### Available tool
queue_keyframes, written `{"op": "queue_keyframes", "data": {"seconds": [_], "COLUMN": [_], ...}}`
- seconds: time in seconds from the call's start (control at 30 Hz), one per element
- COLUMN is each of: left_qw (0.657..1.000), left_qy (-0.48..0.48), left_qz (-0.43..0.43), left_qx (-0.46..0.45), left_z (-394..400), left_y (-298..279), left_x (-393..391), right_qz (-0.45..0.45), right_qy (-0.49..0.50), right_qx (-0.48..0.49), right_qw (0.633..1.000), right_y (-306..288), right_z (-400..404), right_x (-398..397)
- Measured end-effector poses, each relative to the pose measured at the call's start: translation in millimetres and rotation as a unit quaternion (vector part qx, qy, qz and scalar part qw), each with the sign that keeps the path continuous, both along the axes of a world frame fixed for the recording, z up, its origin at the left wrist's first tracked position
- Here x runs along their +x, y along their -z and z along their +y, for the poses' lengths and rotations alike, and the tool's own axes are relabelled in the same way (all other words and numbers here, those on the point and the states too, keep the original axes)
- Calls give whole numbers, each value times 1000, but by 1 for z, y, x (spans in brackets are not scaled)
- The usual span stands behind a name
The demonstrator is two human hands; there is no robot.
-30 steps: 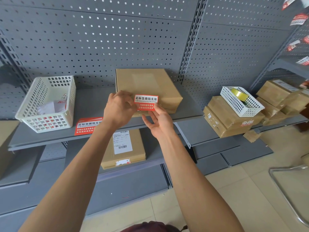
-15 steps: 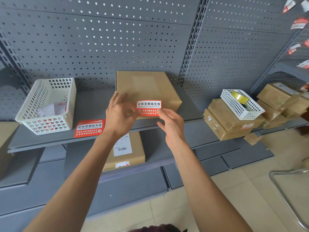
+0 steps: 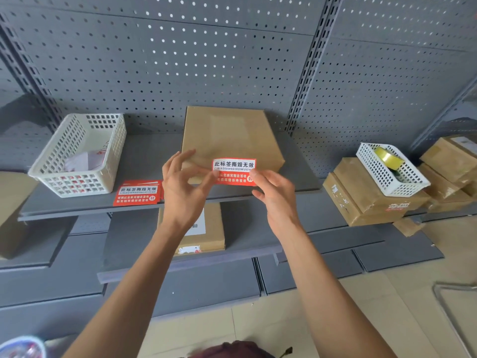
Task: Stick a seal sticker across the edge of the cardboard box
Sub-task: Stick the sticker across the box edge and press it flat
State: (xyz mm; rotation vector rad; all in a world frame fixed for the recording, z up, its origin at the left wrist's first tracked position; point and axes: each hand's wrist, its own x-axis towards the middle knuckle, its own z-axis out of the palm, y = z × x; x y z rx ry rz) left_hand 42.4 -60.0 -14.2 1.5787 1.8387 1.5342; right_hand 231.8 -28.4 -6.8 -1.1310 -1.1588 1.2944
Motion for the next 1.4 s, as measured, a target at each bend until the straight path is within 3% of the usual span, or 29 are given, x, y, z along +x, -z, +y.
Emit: {"op": "queue_keyframes", "data": {"seconds": [0.23, 0.5, 0.7, 1.03, 1.4], "left_qw": [998, 996, 995, 989, 990], "left_qy": [-40, -54, -61, -66, -66], "left_qz": [-49, -66, -78, -131, -126], "left_qx": [-11, -4, -17, -27, -23], "left_z": [-2, -3, -3, -1, 4], "left_y": [-4, -6, -3, 3, 1], "left_x": [13, 28, 35, 36, 32], "right_qz": [-91, -9, -122, -116, -125], "right_qy": [31, 37, 122, 71, 58], "right_qx": [126, 62, 173, 125, 136], "right_qw": [987, 997, 970, 983, 981], "right_y": [10, 9, 15, 17, 14], "right_z": [14, 15, 14, 18, 22], "right_x": [9, 9, 7, 5, 1]}}
